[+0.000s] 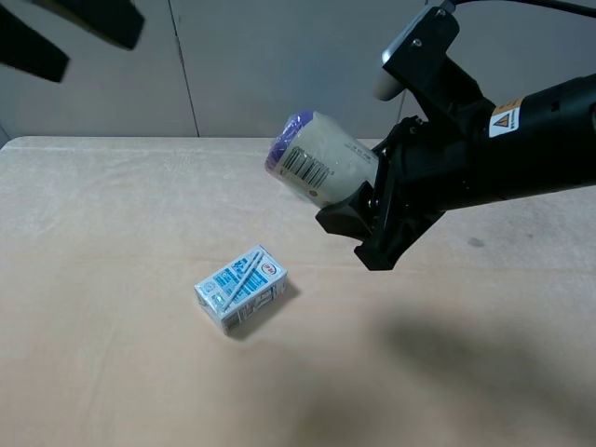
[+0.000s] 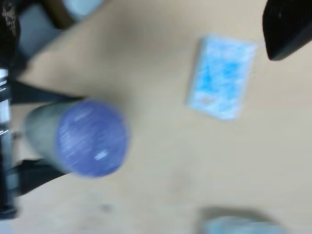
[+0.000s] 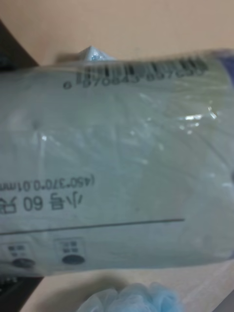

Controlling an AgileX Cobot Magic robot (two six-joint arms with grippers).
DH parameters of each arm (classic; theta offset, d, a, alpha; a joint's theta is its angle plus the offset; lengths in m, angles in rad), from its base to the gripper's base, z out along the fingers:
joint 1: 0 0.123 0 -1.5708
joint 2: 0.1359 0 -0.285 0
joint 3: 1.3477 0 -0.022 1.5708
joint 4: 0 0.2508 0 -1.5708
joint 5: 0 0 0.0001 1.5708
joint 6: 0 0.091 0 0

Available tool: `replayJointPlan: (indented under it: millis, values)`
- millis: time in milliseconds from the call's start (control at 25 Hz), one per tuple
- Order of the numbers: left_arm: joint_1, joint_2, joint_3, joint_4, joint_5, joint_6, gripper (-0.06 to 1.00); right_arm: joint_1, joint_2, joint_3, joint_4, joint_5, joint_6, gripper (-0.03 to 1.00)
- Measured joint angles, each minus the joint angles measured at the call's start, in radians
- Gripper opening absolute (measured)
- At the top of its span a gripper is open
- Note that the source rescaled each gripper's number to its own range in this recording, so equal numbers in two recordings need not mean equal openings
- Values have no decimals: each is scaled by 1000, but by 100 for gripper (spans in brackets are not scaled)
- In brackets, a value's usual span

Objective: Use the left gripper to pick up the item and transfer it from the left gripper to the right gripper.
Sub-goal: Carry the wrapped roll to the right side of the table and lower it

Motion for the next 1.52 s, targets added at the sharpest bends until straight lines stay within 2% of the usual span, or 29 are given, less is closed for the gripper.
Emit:
replayJointPlan:
  millis: [120,280,480,1120,1320,1520]
  values:
    - [0,-111,0,153,48,-80,100,0,0,0,0,0,0,1]
    - [0,-251,0,309,112,-155,100,0,0,0,0,0,0,1]
    - [2,-420,43,410,113,-184,100,0,0,0,0,0,0,1]
    - [2,-1037,562,464,112,-185,100,0,0,0,1,1,6,1]
    - [2,-1104,690,470,103,-212,100,0,0,0,2,2,15,1]
    - [2,-1108,725,466,31,-214,100,0,0,0,4,4,37,1]
